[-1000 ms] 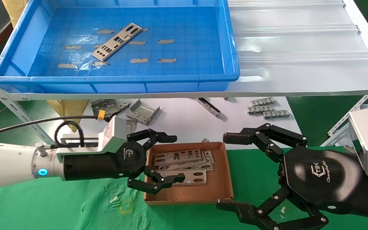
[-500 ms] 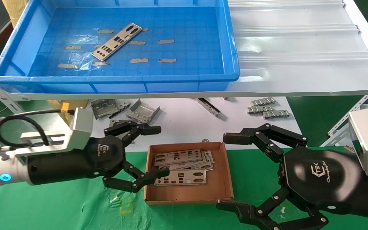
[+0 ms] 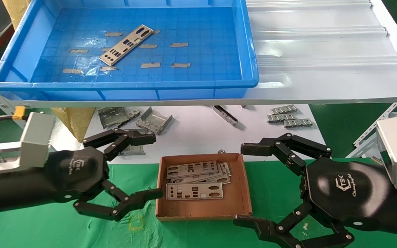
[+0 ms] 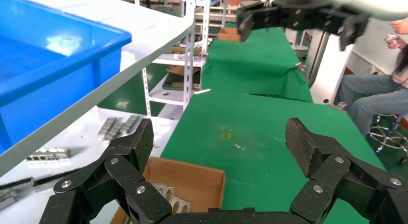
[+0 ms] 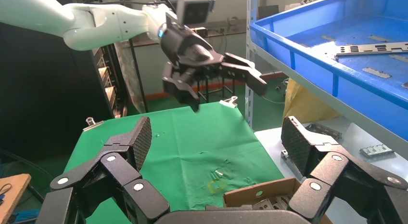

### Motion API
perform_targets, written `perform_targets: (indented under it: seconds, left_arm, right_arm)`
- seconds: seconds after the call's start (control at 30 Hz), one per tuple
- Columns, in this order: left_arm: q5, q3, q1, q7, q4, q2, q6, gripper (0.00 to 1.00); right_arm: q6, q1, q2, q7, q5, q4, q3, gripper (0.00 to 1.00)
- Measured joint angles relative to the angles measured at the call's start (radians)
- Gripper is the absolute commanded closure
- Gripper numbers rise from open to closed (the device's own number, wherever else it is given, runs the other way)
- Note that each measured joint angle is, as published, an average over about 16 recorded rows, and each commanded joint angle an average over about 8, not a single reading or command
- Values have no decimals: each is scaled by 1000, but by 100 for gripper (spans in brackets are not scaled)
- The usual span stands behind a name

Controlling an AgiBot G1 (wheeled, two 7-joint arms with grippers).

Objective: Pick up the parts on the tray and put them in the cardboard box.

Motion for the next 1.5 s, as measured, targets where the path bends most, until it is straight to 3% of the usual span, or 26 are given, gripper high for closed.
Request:
perform_targets:
  seconds: [0.63, 1.5]
  left_arm:
    - [-80, -130, 133, -170, -320, -161, -28, 0]
    - [-78, -126, 130, -169, -310, -157, -28, 0]
  right_arm:
    - [0, 0, 0, 0, 0, 0, 0, 0]
    - [0, 0, 0, 0, 0, 0, 0, 0]
